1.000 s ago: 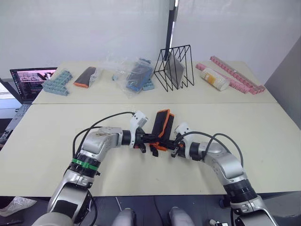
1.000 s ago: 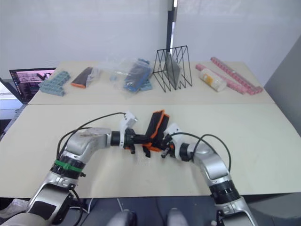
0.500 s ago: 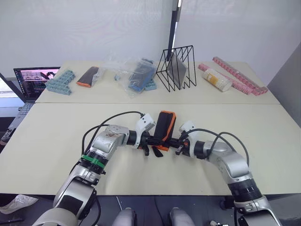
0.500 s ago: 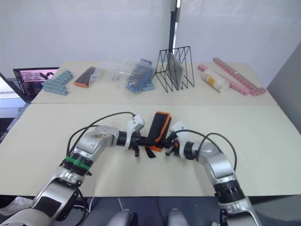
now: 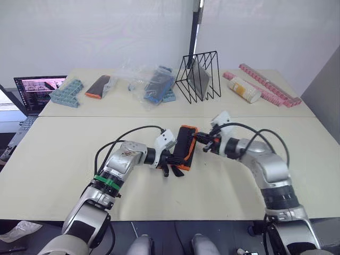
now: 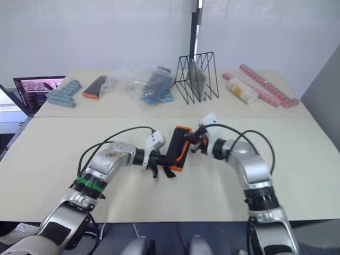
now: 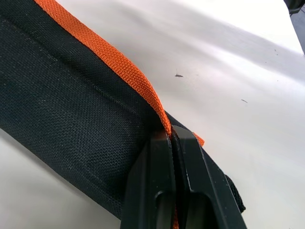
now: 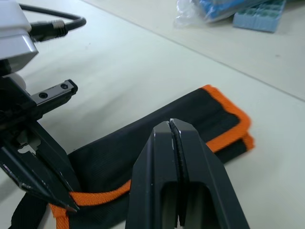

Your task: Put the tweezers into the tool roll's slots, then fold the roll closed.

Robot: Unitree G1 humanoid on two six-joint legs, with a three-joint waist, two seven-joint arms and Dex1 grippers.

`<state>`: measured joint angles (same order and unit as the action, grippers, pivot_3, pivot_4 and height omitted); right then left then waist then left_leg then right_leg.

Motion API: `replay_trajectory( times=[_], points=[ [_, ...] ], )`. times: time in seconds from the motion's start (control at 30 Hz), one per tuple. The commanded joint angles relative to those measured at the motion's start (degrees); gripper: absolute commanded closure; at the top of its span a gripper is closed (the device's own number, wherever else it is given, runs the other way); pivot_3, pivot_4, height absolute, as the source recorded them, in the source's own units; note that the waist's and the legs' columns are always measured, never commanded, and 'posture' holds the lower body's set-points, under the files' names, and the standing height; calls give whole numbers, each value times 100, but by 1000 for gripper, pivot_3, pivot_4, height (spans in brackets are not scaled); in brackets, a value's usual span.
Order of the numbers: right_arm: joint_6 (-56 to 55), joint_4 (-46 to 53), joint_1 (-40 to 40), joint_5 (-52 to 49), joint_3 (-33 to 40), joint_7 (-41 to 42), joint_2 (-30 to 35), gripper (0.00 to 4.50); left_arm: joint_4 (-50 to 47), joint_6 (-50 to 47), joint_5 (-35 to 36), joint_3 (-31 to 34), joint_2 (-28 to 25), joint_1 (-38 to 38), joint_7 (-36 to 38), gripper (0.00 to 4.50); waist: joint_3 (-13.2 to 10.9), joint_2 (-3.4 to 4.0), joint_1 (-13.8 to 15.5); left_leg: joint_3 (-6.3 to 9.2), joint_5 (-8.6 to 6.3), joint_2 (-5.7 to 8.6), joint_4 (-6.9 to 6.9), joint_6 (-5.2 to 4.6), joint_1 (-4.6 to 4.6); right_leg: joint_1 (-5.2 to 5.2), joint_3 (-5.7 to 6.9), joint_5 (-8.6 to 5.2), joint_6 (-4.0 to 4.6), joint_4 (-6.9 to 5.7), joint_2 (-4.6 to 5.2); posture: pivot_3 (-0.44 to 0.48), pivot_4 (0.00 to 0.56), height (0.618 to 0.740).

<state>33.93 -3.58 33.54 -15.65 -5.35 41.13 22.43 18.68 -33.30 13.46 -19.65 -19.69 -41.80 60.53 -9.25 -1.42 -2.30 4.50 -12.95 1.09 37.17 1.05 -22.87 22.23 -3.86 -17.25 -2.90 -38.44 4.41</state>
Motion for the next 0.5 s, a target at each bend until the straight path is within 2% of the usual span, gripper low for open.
replay_trajectory(
  times=[0.03,0.17,0.33,0.37,0.5],
  points=[
    [-629,-699,285,368,-298,3,-194,4500,25,-60,-189,-170,-77,147,87,4473,0,0,-10,0,0,0,0,0,1,0,0,0,0,-1,0,0,150,739],
    [-1175,-1743,375,911,-654,-60,-243,4500,-210,-74,-203,-173,-177,174,118,4473,0,1,-20,0,0,0,0,0,0,3,1,0,0,-1,0,0,150,739],
    [-1304,-2193,317,1064,-732,-29,-204,4500,-892,-520,157,45,-399,320,352,4473,2,2,-39,2,0,-6,-3,0,7,-1,1,0,0,-4,-5,0,150,739],
    [-1306,-2193,299,1049,-731,-15,-204,4500,-1182,-624,302,99,-543,398,521,3873,2,3,-47,3,0,-6,-3,0,7,0,1,0,0,-5,-5,0,150,739],
    [-1290,-2184,243,1030,-739,33,-183,4500,-1742,-961,741,681,-862,498,466,2626,3,5,-8,4,0,-5,-4,1,7,-1,1,0,0,-9,-2,0,150,739]
  ],
)
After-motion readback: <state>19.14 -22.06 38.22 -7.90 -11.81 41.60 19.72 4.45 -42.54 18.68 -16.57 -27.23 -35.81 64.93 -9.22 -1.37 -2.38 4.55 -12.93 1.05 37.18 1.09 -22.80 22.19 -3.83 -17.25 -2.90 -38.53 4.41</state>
